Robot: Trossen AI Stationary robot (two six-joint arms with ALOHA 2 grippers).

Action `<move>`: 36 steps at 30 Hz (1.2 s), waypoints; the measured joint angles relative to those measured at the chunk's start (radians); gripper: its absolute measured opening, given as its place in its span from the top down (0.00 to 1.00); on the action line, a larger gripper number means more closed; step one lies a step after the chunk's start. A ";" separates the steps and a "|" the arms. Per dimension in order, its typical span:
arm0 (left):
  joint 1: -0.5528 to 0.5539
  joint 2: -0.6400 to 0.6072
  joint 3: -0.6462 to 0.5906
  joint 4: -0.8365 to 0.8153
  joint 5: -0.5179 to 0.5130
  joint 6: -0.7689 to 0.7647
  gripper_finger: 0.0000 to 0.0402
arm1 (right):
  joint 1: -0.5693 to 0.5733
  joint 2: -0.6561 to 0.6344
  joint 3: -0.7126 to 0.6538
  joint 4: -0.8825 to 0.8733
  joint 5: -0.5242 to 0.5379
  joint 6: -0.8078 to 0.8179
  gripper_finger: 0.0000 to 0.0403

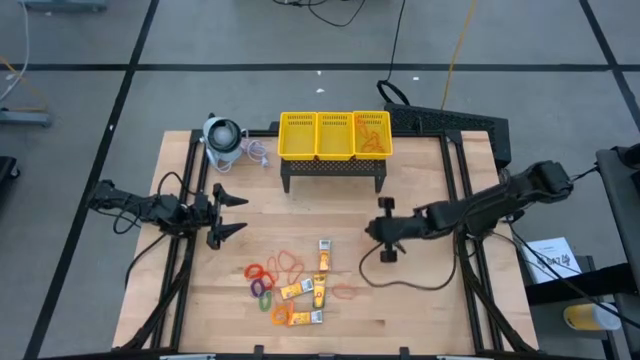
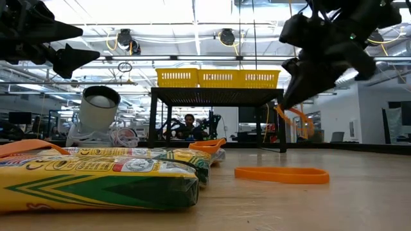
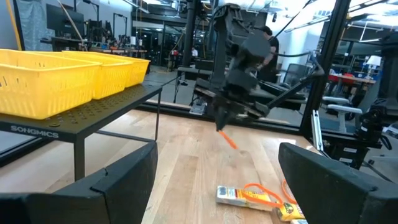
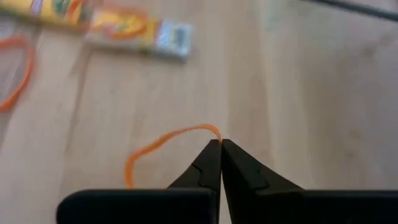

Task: Pick & Place Office Desk Supplies
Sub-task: Put the orange rubber band into the right yellow bin on the shelf

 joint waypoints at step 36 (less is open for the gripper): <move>0.000 0.000 0.000 0.000 0.000 0.000 0.15 | -0.263 -0.220 -0.375 1.005 -0.121 -0.281 1.00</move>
